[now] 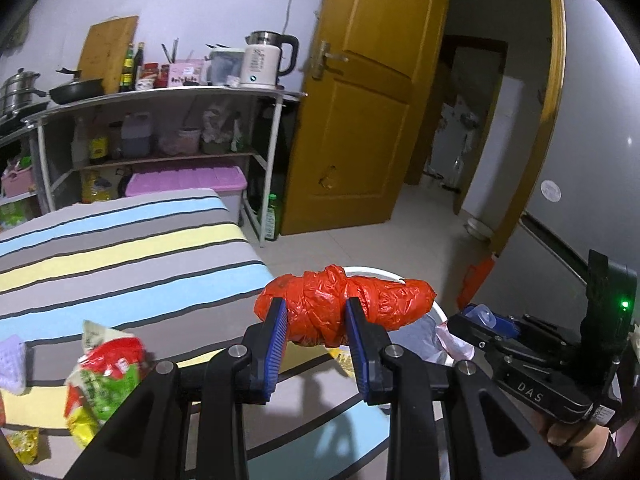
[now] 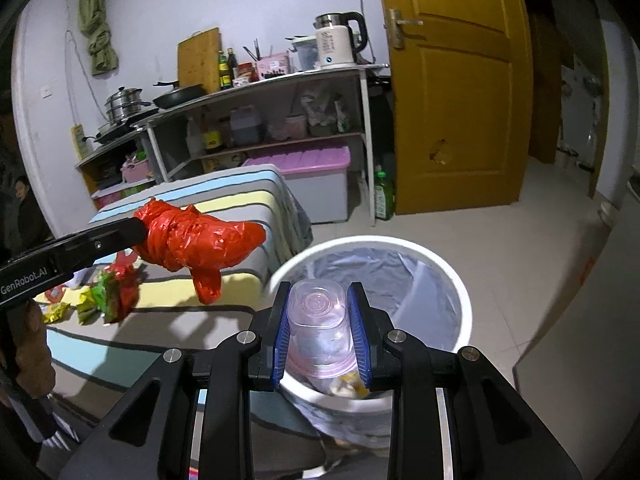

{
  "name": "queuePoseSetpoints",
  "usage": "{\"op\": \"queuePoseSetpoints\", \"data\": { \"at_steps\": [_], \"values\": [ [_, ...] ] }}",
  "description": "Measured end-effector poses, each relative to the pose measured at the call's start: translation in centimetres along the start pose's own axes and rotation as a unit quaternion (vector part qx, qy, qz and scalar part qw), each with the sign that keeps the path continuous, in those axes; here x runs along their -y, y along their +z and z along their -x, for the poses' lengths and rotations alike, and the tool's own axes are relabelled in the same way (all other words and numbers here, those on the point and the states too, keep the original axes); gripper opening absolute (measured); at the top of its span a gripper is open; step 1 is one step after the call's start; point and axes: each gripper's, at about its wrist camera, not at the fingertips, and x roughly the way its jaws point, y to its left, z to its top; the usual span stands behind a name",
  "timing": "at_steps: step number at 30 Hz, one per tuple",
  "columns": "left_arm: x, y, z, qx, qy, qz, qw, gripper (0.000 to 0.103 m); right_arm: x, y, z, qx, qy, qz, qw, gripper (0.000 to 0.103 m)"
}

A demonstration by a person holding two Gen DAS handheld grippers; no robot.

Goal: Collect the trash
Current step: 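Carry the red bag and clear cup over the trash bin with both tools, then open both tools to drop the red bag and cup into the bin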

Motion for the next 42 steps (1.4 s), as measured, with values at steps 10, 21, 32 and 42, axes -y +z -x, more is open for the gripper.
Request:
{"op": "queuePoseSetpoints", "data": {
  "at_steps": [10,21,32,42],
  "values": [
    [1.3,-0.2,-4.3,-0.035,-0.017,-0.002,0.9992,0.03,2.5,-0.3,-2.2,-0.022,-0.01,-0.019,1.0,0.029],
    [2.8,0.0,-8.1,-0.061,-0.03,-0.018,0.9976,0.03,4.4,-0.5,-4.0,-0.039,-0.021,-0.037,0.998,0.029],
    [3.2,-0.3,-10.1,-0.079,-0.041,-0.031,0.9956,0.032,4.8,-0.9,-5.4,-0.055,-0.021,-0.039,0.998,0.046],
    [2.7,0.0,-8.2,-0.057,-0.036,-0.023,0.9975,0.033,4.8,-1.0,-4.2,-0.042,-0.025,-0.034,0.998,0.046]
  ]
}}
